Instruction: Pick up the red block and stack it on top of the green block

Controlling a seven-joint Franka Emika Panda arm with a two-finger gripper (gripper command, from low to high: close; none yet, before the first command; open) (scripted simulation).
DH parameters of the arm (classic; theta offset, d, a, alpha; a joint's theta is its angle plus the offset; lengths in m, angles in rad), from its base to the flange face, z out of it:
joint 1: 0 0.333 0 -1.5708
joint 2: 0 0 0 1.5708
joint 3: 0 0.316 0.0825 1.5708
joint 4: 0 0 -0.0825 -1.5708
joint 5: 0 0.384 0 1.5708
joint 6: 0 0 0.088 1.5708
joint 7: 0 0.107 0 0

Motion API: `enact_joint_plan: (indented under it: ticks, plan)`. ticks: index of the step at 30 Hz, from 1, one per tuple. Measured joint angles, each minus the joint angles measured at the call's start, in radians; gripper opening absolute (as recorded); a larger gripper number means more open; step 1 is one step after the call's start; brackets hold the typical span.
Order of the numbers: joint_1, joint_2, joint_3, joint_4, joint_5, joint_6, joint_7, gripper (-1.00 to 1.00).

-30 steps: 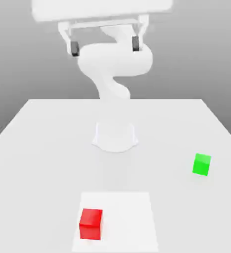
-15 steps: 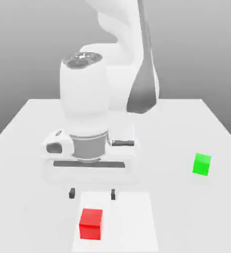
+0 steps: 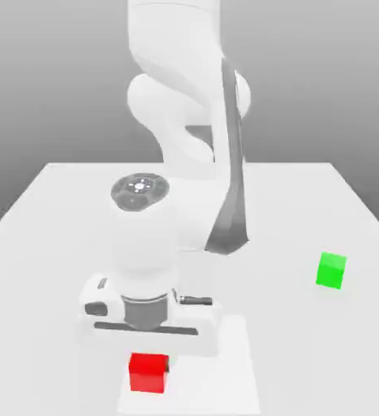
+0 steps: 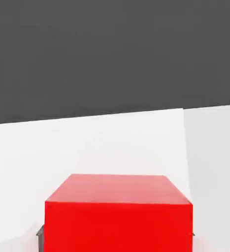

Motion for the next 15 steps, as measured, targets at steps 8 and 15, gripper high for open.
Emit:
enact_joint_plan:
  ticks: [8,15]
  plan:
    - [0.202,-0.193,0.143,-0.098,0.034,-0.1,-0.046,-1.0]
    - [0.482,-0.332,0.27,-0.211,0.088,-0.121,-0.117,-1.0]
